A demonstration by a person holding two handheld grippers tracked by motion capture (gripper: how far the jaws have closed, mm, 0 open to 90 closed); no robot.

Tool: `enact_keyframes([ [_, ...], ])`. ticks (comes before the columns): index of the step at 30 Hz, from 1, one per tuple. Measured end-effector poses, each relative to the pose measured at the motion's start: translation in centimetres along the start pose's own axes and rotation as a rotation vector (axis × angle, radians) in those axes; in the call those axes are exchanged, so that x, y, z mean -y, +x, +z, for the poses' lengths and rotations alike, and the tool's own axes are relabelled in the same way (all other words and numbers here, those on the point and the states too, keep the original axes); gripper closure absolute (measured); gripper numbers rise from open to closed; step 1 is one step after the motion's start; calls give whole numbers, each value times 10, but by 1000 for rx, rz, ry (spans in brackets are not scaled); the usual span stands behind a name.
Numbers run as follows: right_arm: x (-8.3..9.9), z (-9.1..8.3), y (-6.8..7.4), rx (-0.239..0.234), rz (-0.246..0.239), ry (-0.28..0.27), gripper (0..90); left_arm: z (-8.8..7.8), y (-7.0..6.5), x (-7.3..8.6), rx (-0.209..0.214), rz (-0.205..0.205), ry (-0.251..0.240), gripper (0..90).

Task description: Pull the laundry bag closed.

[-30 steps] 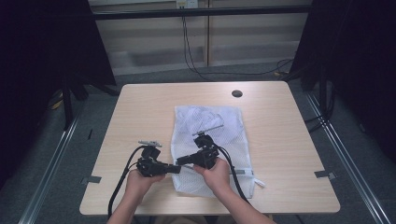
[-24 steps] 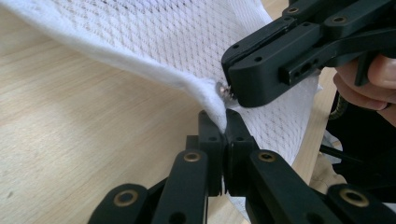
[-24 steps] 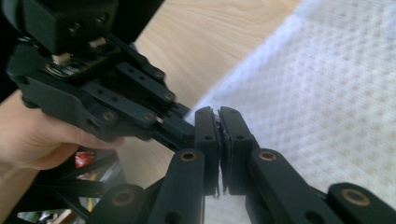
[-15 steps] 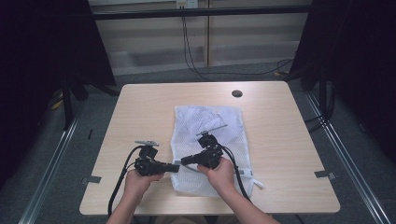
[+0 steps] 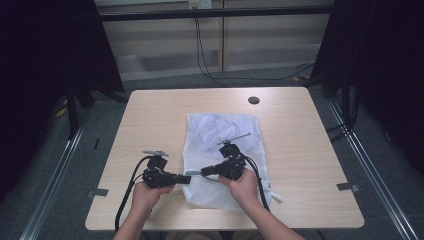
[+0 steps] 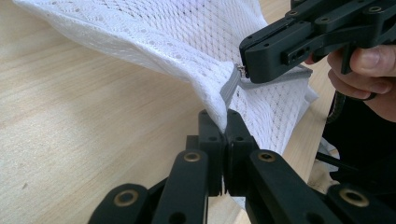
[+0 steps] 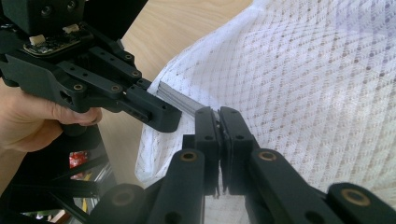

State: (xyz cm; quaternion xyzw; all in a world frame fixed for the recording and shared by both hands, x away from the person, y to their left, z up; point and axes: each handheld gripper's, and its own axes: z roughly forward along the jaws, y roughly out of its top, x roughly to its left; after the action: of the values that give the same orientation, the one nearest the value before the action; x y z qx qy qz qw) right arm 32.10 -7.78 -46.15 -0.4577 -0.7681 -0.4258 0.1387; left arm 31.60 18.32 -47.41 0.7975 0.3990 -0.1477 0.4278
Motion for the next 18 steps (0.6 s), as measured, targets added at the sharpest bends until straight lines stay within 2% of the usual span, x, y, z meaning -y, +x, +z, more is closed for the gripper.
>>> enact_keyframes([
  [1, 0, 0, 0, 12, -5, 4, 869, 0, 1, 0, -10, 7, 4, 885],
  [3, 0, -2, -2, 33, -11, 8, 869, -2, 2, 0, 2, 10, 1, 885],
  [4, 1, -3, -3, 18, -1, 4, 870, -3, 2, 0, 1, 8, -5, 885],
  [16, 2, -9, -7, 4, 15, 1, 870, -3, 2, 0, 12, 0, -3, 885],
  [18, 2, -11, -9, 4, 16, -6, 869, -3, 2, 0, 1, -1, 0, 885],
])
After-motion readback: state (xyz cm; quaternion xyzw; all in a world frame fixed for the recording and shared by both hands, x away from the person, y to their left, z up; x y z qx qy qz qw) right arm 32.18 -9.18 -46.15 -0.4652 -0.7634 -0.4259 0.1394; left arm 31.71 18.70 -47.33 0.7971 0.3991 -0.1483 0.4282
